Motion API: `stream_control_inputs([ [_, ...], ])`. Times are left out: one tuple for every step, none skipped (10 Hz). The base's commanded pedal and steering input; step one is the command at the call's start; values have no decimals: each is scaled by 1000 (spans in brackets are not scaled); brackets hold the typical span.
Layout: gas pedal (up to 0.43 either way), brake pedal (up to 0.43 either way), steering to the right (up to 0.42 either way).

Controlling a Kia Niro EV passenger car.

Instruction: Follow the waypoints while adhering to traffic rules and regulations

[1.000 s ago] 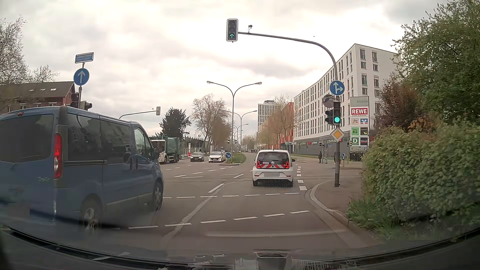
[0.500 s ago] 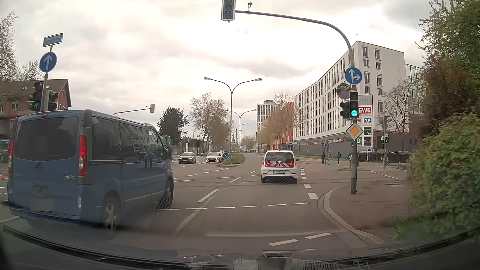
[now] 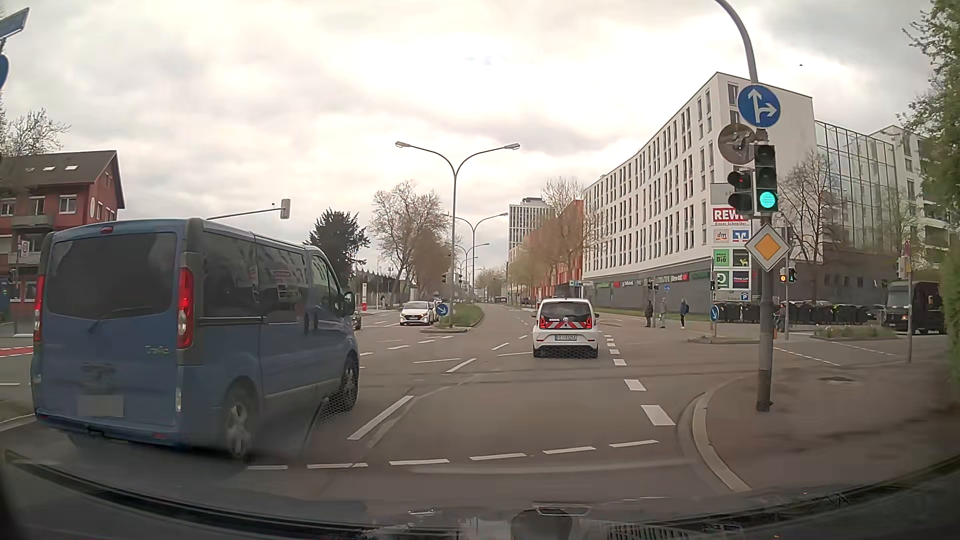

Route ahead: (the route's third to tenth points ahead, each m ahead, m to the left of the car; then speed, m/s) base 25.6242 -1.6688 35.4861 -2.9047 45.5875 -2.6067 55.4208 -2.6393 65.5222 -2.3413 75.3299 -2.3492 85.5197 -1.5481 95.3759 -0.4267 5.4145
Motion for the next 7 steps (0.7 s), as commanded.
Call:
stream_control_inputs([
  [268,0,35],
  [268,0,41],
  [268,0,48],
  [248,0,53],
  [228,0,54],
  [228,0,56],
  [228,0,59],
])
